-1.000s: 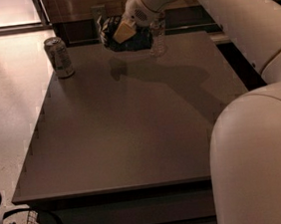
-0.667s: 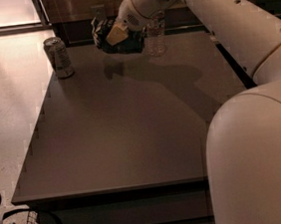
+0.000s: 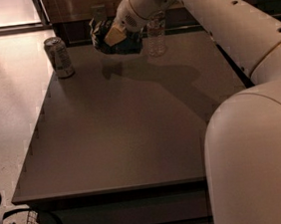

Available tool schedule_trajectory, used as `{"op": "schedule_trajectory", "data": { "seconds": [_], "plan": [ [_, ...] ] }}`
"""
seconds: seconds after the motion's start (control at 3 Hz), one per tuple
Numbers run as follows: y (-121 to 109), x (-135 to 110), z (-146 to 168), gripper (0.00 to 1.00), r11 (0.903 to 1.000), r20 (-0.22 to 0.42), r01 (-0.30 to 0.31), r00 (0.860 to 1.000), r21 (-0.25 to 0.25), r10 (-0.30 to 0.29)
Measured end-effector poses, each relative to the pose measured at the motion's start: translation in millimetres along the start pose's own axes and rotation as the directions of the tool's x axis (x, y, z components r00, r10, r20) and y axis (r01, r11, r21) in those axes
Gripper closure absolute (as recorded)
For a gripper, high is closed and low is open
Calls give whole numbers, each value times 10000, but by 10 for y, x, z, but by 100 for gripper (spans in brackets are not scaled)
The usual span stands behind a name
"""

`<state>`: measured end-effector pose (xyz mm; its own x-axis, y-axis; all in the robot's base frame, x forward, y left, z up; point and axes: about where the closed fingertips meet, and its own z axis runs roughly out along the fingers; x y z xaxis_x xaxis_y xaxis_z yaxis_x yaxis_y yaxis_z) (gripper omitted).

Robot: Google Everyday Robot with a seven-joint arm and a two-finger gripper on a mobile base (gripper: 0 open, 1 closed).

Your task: Move blue chip bag near 7up can

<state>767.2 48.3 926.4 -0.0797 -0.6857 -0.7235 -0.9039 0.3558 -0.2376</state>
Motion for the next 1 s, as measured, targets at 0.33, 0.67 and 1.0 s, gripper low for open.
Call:
{"op": "schedule_trajectory", "data": {
  "seconds": [0.33, 0.67, 1.0],
  "plan": [
    [15, 3, 35, 36, 10000, -13, 1, 10000, -54, -1],
    [30, 7, 69, 12, 9999, -26, 0, 10000, -106, 0],
    [44, 9, 99, 0, 9999, -37, 1, 10000, -154, -1]
  ]
}}
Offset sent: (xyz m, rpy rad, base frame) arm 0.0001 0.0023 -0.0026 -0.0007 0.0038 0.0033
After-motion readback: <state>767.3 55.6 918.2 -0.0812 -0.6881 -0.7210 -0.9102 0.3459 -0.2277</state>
